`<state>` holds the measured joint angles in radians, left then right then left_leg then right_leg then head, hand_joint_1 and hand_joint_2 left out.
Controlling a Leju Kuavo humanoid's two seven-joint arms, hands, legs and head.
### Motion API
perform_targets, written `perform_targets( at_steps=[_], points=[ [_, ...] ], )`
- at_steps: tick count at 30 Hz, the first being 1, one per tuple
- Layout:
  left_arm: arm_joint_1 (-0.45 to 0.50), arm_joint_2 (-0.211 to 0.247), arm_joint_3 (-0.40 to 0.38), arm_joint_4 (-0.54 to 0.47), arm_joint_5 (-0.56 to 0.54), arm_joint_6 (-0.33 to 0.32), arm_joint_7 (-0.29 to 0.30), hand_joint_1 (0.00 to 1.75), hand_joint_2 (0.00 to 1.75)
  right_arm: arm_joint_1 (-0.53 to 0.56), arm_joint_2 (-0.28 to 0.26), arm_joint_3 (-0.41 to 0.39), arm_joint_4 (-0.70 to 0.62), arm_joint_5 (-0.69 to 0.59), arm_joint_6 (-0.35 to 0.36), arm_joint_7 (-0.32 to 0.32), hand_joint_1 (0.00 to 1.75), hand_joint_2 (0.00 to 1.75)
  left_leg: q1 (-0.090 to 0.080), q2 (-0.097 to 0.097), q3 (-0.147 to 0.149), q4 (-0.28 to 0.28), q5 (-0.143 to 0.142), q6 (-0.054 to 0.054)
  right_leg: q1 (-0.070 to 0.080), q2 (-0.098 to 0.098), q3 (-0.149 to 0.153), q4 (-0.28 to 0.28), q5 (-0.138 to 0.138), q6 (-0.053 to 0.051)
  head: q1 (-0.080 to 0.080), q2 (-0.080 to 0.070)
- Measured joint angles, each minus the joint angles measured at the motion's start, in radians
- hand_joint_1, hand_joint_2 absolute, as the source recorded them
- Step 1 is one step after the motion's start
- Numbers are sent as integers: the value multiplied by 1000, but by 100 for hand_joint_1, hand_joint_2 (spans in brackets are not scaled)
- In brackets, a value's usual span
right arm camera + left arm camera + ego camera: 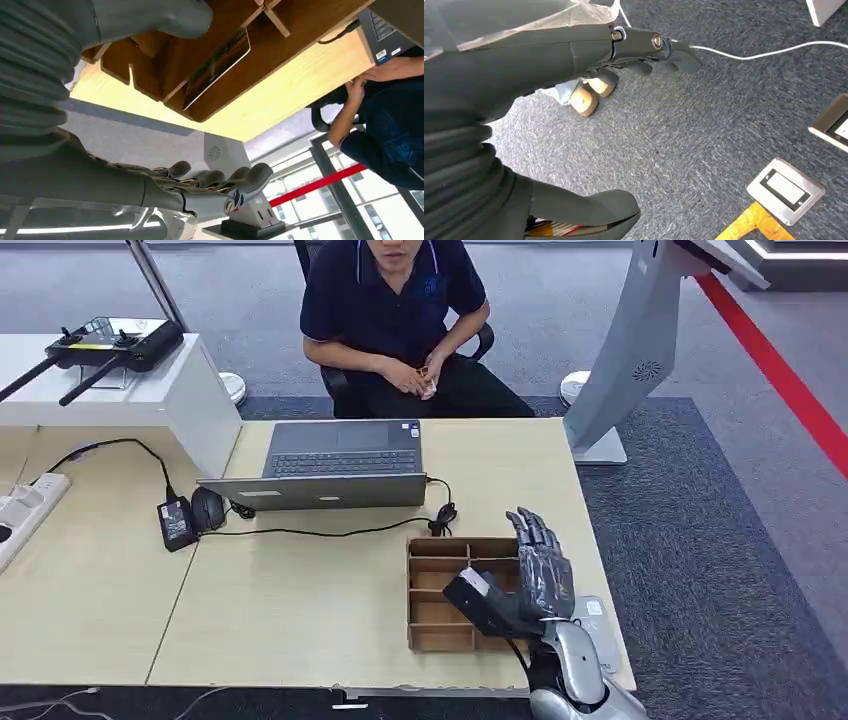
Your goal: Pass the card to the sensor for recognition and then transmit it.
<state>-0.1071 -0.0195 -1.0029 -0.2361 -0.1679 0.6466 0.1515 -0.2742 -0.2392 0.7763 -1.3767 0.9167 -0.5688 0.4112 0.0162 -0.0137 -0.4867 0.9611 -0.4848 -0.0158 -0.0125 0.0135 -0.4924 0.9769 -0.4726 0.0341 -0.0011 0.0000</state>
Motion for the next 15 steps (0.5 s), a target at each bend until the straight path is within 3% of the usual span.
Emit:
perform_targets(
  at_steps=[15],
  points=[
    [0, 0, 0, 0, -2, 0, 0, 0, 175, 0, -1, -1, 0, 8, -5, 0, 31, 175, 0, 0, 0, 0, 0, 0, 0, 0, 0, 0, 0, 0, 0, 0]
  ],
)
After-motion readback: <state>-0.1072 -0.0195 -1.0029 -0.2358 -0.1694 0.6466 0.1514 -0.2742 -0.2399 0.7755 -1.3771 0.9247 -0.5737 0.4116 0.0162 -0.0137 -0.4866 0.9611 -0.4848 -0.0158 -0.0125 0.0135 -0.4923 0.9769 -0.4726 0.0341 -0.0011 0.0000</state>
